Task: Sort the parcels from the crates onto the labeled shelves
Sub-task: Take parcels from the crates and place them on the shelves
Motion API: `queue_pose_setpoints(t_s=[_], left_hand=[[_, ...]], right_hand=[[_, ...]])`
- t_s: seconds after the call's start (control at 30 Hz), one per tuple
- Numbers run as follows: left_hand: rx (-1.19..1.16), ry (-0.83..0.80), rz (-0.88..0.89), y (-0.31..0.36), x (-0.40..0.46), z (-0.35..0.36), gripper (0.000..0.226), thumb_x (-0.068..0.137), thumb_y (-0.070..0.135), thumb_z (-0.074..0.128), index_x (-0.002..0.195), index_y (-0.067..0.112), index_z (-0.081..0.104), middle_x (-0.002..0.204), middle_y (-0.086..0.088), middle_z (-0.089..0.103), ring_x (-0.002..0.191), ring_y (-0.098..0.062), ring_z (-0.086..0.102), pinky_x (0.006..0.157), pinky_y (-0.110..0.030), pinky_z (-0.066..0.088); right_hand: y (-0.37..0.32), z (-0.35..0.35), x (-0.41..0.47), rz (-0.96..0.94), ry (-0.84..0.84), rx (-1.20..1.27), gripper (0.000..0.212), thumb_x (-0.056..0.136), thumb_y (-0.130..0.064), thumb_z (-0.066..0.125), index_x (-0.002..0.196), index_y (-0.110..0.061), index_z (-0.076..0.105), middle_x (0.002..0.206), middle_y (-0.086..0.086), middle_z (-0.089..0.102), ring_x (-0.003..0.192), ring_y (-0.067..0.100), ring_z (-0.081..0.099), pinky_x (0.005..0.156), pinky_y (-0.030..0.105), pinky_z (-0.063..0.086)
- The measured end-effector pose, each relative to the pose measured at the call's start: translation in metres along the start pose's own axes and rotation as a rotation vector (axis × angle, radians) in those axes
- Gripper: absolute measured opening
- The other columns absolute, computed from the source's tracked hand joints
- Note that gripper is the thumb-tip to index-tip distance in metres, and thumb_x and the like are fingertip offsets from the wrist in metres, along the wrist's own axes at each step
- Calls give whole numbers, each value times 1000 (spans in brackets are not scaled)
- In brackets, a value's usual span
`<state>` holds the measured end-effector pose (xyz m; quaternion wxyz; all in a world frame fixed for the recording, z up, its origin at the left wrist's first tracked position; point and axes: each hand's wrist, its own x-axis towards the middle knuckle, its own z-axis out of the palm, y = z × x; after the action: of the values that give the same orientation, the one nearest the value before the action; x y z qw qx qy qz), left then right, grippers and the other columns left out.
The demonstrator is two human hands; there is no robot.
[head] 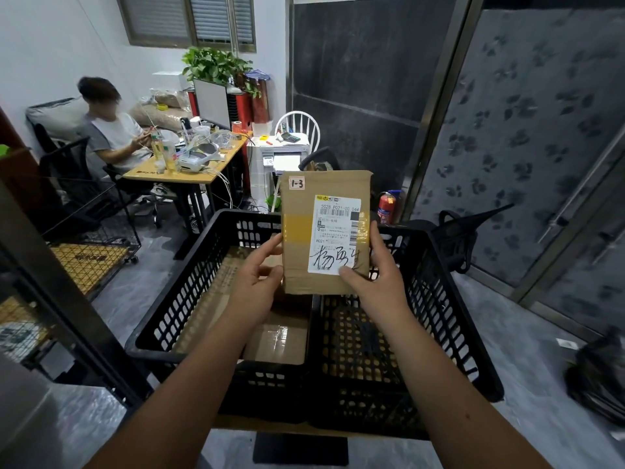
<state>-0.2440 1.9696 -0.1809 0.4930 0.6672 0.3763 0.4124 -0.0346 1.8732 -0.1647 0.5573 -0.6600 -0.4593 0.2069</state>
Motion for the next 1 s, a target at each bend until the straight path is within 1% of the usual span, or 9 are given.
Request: queue_pose_setpoints(t_s=[0.1, 0.27, 0.4, 0.5, 0.57, 0.63, 0.77, 0.9, 1.0], left_hand=[[0, 17, -2, -4, 2, -3, 60, 103, 5, 59, 150, 42, 51, 130, 10, 65, 112, -37, 63, 97, -56, 57], [71, 76, -1, -4, 9, -10, 61, 101, 13, 66, 153, 34, 41, 124, 10, 69, 106, 1, 63, 92, -27, 50], [180, 47, -9, -11, 14, -18, 66, 98, 26, 73, 155, 34, 41, 131, 10, 64, 119, -7, 60, 88, -23, 46], [234, 80, -19, -15, 13, -20, 75, 94, 28, 77, 158, 30, 38, 134, 8, 59, 119, -13, 58, 83, -22, 46], [274, 104, -2, -18, 14, -21, 76, 92, 27, 79, 157, 28, 41, 133, 8, 58, 120, -12, 56, 80, -15, 42], [320, 120, 24, -21, 17, -25, 75, 89, 29, 82, 155, 30, 45, 132, 9, 60, 123, -12, 55, 88, -19, 43], [412, 137, 40, -24, 25, -36, 81, 81, 30, 88, 152, 30, 49, 135, 9, 58, 128, -15, 51, 108, -45, 47], [422, 164, 69, -16, 27, -42, 84, 78, 33, 91, 151, 29, 50, 137, 5, 59, 125, -15, 54, 108, -45, 48], [409, 169, 78, -15, 27, -49, 84, 76, 37, 92, 149, 29, 52, 137, 5, 59, 125, -14, 55, 108, -47, 50]], right_hand=[[1, -2, 1, 21, -58, -39, 98, 91, -30, 78, 155, -63, 12, 150, -29, 37, 140, 0, 37, 121, 40, 34], [-2, 2, 3, 89, -97, -1, 104, 91, -27, 77, 143, -81, 5, 157, -24, 36, 142, 13, 43, 113, 50, 47], [-1, 6, 5, 100, -119, 1, 107, 91, -10, 73, 141, -83, 13, 159, -17, 30, 142, 17, 40, 109, 56, 50], [-2, 4, 2, 73, -148, -47, 101, 90, -5, 72, 147, -74, 24, 156, -13, 28, 140, 10, 36, 114, 32, 42], [0, 3, 0, 74, -155, -65, 100, 86, -2, 75, 144, -72, 33, 153, -12, 30, 138, 10, 38, 99, 7, 38], [2, 4, 1, 87, -156, -63, 103, 82, 2, 78, 139, -74, 37, 151, -11, 32, 136, 10, 41, 86, 1, 39], [3, 11, -1, 83, -145, -73, 106, 80, 0, 81, 138, -75, 36, 152, -11, 32, 138, 11, 41, 101, 15, 40], [2, 17, -5, 78, -125, -54, 106, 79, -4, 85, 142, -74, 35, 152, -11, 31, 140, 12, 40, 116, 34, 41], [2, 20, -6, 61, -131, -46, 107, 78, -6, 86, 147, -69, 33, 151, -11, 32, 136, 7, 40, 109, 19, 39]])
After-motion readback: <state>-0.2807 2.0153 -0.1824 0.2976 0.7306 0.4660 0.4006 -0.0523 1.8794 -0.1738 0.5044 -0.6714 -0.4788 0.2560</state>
